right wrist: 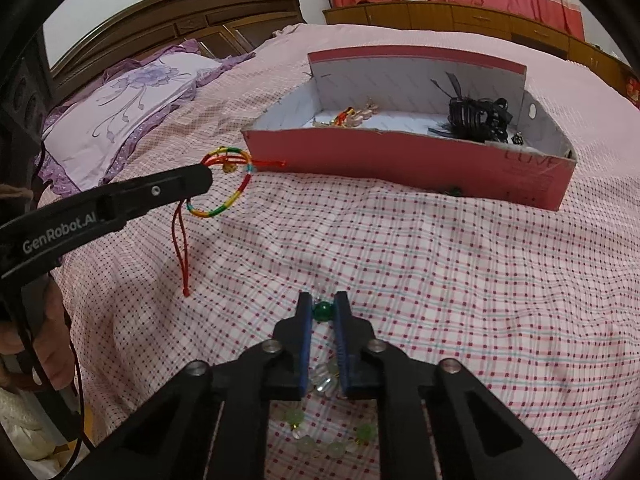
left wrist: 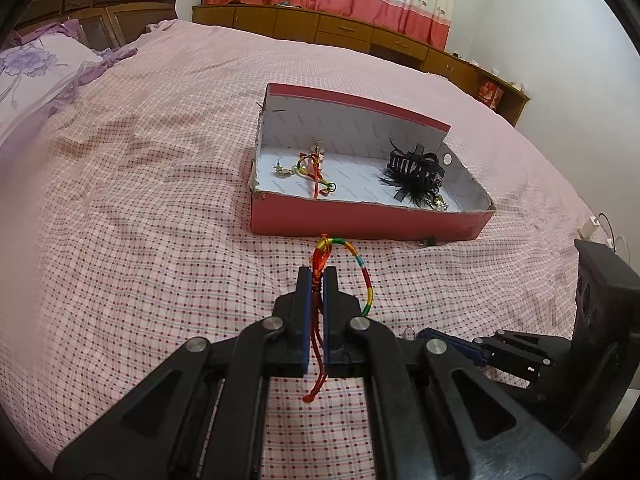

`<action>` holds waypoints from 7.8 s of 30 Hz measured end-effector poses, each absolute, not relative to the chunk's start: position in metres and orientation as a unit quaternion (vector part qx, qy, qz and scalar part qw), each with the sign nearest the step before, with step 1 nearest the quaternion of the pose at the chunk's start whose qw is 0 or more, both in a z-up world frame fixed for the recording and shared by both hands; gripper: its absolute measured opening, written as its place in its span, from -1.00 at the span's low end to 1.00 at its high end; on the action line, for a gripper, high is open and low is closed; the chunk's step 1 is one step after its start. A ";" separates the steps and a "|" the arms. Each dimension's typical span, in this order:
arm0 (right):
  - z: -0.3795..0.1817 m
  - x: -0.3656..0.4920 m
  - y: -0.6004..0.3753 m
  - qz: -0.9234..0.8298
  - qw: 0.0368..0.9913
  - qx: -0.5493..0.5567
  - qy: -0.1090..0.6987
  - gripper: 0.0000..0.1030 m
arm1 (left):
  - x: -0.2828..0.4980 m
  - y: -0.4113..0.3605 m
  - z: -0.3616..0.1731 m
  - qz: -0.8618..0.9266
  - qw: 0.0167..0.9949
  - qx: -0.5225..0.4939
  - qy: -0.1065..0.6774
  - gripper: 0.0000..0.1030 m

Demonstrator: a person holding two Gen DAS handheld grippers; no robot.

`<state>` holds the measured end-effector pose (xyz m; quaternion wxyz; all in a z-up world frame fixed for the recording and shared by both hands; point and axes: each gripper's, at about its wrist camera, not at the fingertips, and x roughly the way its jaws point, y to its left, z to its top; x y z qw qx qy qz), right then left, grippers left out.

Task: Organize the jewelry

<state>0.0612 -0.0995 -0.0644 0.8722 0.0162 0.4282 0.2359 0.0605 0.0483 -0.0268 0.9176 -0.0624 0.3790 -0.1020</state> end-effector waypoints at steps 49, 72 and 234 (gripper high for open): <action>0.023 0.108 -0.163 0.164 0.950 0.076 0.254 -0.77 | 0.103 0.012 0.016 -0.120 0.957 -0.058 0.257 -1.00; 0.000 0.175 -0.180 0.084 0.968 0.054 0.231 -0.77 | 0.166 0.001 -0.012 -0.056 0.976 -0.024 0.210 -1.00; -0.055 0.146 -0.146 0.119 0.895 0.077 0.423 -0.39 | 0.087 0.053 -0.027 -0.128 0.910 -0.093 0.384 -0.98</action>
